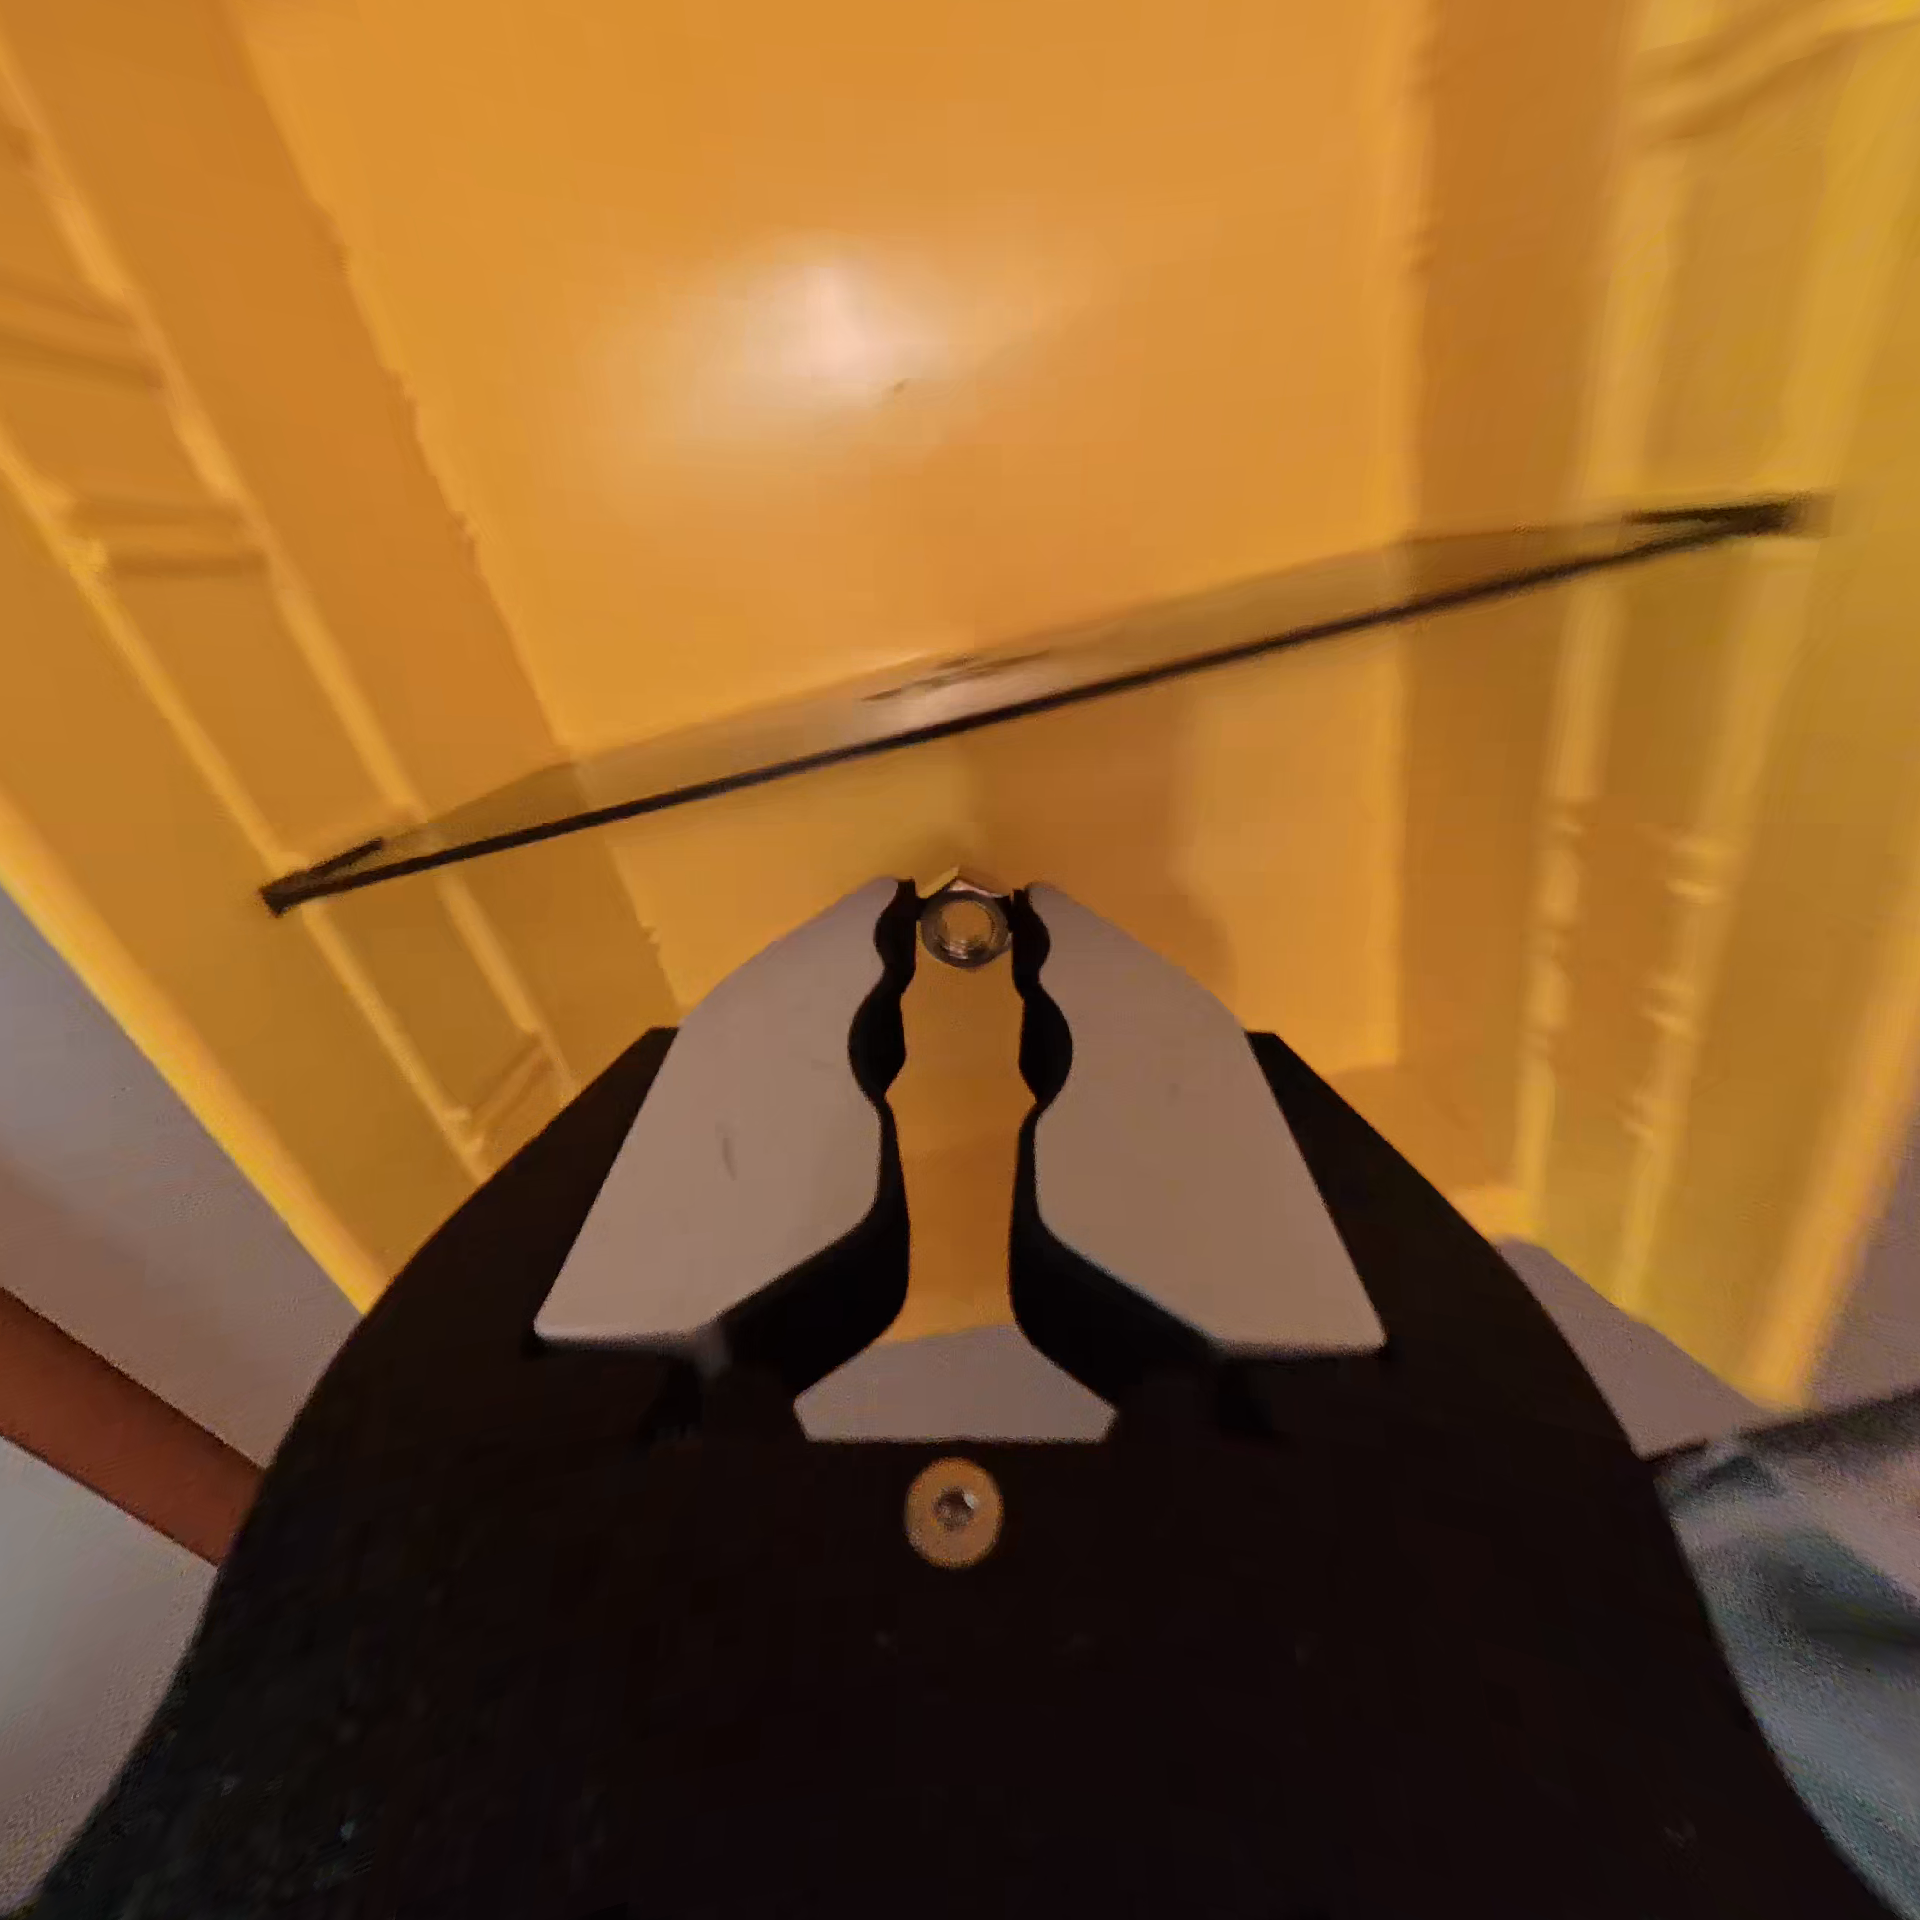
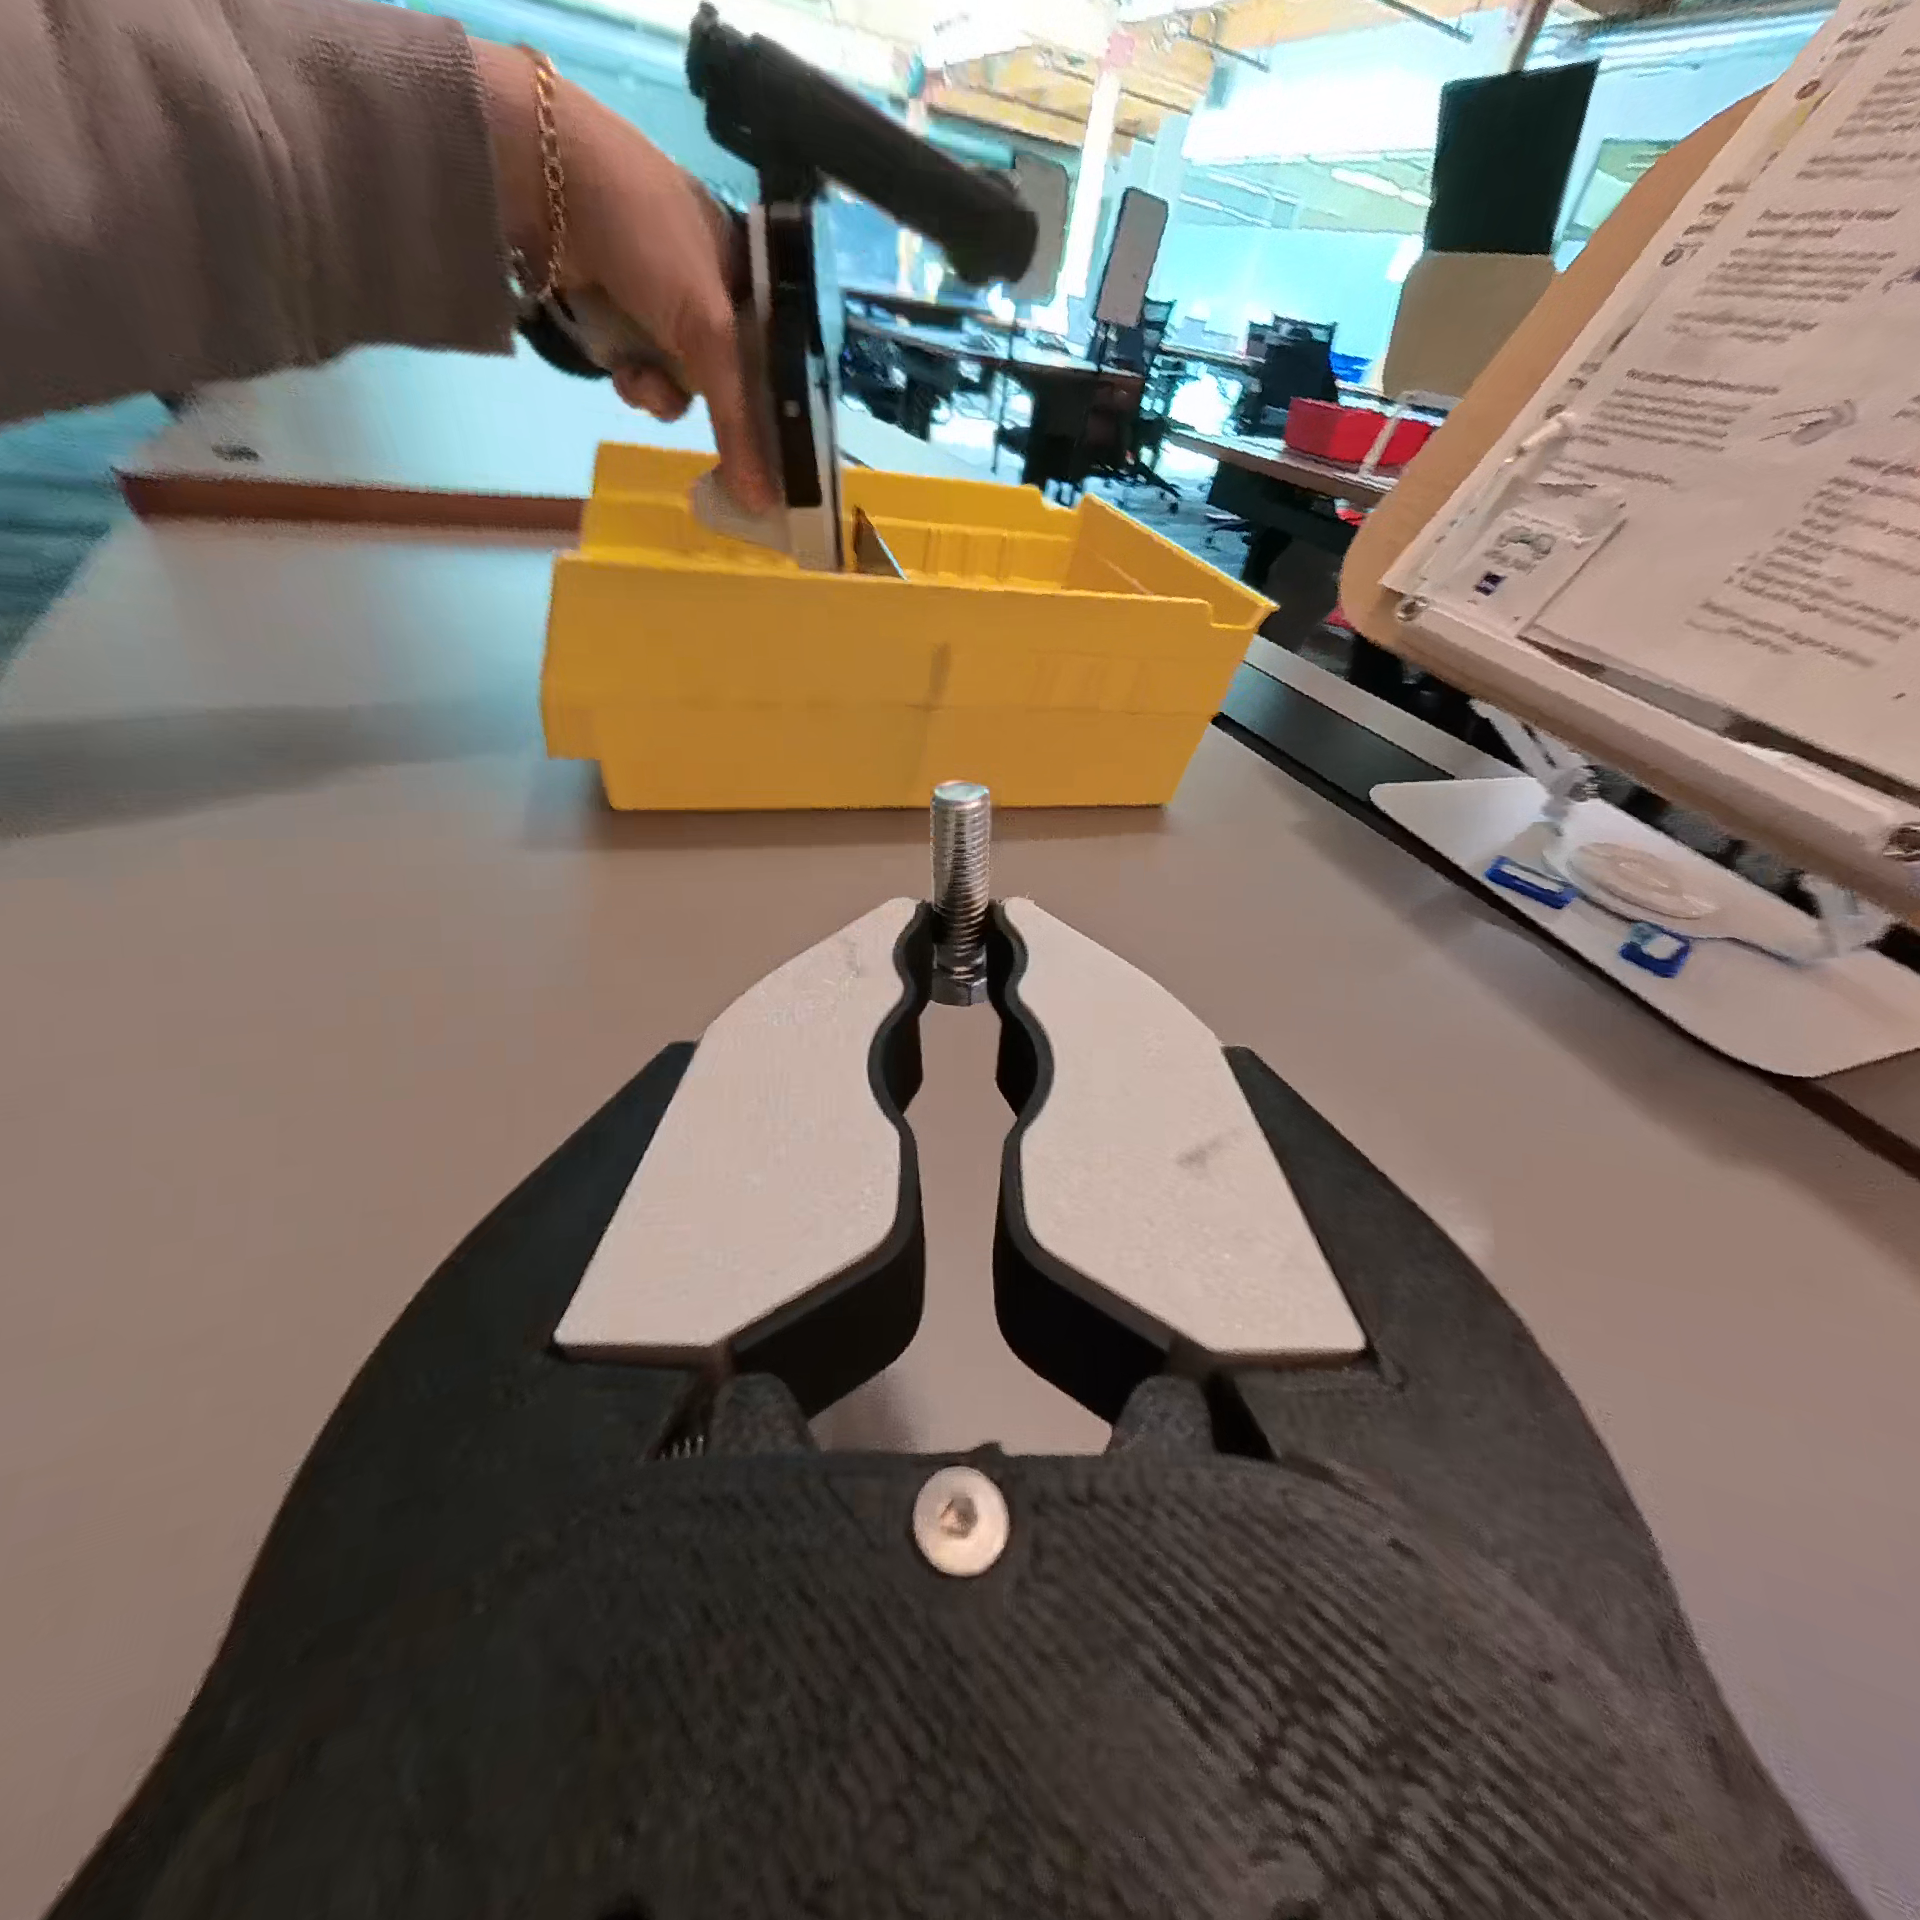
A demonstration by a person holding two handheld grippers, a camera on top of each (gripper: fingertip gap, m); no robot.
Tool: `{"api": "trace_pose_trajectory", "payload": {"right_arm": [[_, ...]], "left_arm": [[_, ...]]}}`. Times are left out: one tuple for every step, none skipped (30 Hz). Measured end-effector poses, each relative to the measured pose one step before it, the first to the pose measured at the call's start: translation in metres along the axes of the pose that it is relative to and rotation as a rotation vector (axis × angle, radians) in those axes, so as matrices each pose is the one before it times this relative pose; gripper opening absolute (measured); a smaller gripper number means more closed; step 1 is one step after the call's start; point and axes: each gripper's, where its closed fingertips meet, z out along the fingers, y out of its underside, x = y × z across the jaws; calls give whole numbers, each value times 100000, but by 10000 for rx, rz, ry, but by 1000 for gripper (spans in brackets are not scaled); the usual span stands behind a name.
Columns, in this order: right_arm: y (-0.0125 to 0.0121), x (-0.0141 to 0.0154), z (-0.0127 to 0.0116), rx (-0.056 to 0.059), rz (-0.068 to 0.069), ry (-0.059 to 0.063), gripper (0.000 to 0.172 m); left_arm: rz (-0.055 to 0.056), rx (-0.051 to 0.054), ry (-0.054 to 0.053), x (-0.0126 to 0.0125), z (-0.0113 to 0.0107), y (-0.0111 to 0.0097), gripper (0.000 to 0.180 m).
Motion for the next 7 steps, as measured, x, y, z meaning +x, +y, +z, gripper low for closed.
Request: {"api": "trace_pose_trajectory", "payload": {"right_arm": [[-279,-412,93,184,361,-230,9],[-268,-455,119,190,364,-236,9],[-233,-493,148,171,335,-230,9],[-145,-514,193,117,248,-203,9],[-72,-455,213,73,136,-116,9],[-8,-417,219,22,19,-49,9],[55,-433,211,-42,-84,-73,9]], "left_arm": [[690,269,361,1759,-1298,-599,17],[774,281,376,2063,-1205,-765,17],[837,240,351,2251,-994,-889,17],[880,182,374,2414,-744,-988,17],[907,158,386,2448,-441,-1125,17],[868,111,313,2286,-179,-1204,17],[801,25,200,2003,36,-1197,17]]}}
